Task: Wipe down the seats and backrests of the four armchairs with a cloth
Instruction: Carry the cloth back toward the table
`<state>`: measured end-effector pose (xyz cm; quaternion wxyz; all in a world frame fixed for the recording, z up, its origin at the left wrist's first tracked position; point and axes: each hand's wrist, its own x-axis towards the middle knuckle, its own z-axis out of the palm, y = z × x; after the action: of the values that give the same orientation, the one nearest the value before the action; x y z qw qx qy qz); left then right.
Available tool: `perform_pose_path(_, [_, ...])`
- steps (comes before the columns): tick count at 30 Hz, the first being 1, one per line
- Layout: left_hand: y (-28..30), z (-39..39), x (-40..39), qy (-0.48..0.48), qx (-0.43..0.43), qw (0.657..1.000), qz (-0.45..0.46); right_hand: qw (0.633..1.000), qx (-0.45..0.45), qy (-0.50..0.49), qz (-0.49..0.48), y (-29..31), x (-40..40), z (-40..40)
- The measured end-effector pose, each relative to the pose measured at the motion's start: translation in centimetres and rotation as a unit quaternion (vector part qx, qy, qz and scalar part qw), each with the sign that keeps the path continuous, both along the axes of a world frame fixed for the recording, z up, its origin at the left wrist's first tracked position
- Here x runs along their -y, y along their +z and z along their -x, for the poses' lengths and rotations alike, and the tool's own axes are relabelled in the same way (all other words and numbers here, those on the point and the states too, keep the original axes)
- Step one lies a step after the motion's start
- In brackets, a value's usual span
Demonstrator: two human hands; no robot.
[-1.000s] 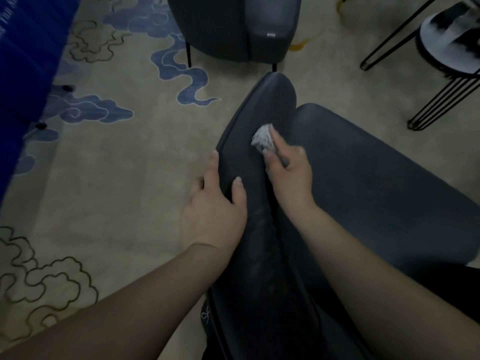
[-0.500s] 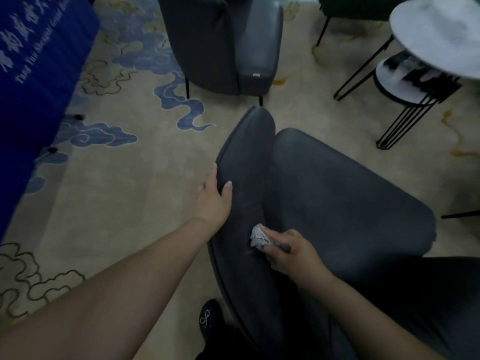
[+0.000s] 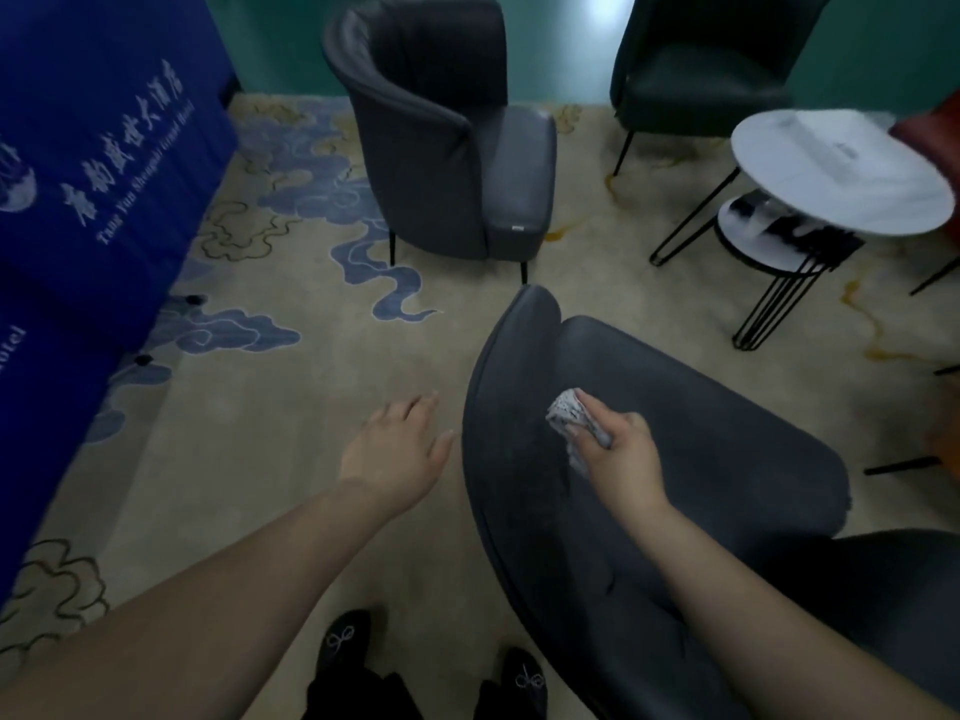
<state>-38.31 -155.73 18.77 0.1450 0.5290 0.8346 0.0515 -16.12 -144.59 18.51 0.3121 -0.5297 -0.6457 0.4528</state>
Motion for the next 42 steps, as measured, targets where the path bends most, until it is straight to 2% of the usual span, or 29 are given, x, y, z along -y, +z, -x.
perform_pose_path(5, [1.3, 6.6, 1.3, -0.066, -0.038, 0.997, 0.011, 0.996, 0.092, -0.012, -0.014, 1.4, 0.8, 6.6])
perform_pose_path(9, [2.6, 11.7, 1.5, -0.103, -0.054, 0.993, -0.002, 0.997, 0.059, -0.043, 0.007, 1.9, 1.7, 12.9])
perform_pose_path(12, [3.6, 15.3, 1.4, -0.136, -0.063, 0.989, -0.007, 0.995, 0.078, -0.06, 0.003, 2.1, 2.4, 16.1])
perform_pose_path(20, [3.1, 21.2, -1.2, -0.221, -0.122, 0.967, 0.034, 0.99, 0.078, -0.117, 0.006, 2.8, 1.6, 18.3])
perform_pose_path(31, [2.5, 24.7, -15.3, -0.271, -0.136, 0.951, 0.053, 0.978, 0.143, -0.151, -0.004, 3.4, -10.3, 19.0])
perform_pose_path(36, [2.6, 26.2, -21.3, -0.279, -0.129, 0.951, 0.028, 0.974, 0.164, -0.156, -0.003, 3.4, -14.8, 19.4])
perform_pose_path(42, [3.2, 27.4, -28.6, -0.326, -0.119, 0.938, 0.02, 0.97, 0.15, -0.19, -0.004, 3.5, -20.3, 21.6])
